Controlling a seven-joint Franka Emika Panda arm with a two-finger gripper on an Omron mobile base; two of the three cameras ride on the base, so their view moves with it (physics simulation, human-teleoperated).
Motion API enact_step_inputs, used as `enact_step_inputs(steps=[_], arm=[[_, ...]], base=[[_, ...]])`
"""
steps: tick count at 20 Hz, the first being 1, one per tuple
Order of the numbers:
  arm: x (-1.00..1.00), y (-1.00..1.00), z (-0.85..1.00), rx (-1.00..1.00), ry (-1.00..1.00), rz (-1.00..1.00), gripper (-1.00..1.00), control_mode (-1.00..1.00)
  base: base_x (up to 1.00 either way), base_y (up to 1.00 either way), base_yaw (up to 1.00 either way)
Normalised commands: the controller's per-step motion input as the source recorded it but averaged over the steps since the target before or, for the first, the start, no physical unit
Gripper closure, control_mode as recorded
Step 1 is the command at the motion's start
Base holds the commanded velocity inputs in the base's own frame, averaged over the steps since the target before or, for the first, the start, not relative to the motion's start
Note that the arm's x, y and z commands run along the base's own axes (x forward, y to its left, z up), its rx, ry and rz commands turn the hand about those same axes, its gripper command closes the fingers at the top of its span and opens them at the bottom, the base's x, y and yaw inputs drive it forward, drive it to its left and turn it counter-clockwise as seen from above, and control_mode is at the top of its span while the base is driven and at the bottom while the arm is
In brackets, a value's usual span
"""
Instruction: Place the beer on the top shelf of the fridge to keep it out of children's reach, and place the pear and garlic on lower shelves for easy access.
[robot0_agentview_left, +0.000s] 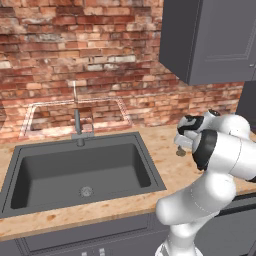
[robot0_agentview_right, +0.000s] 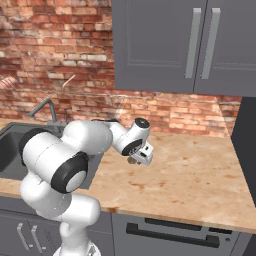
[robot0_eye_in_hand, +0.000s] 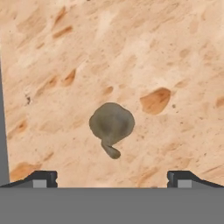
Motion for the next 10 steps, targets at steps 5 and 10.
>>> enact_step_inputs(steps=[5, 10], arm=[[0.13, 0.00, -0.04, -0.05, 0.00, -0.01, -1.00, -1.00], [0.02, 0.00, -0.16, -0.01, 0.00, 0.00, -1.00, -1.00]], base=[[0.00, 0.00, 0.00], [0.00, 0.00, 0.00]])
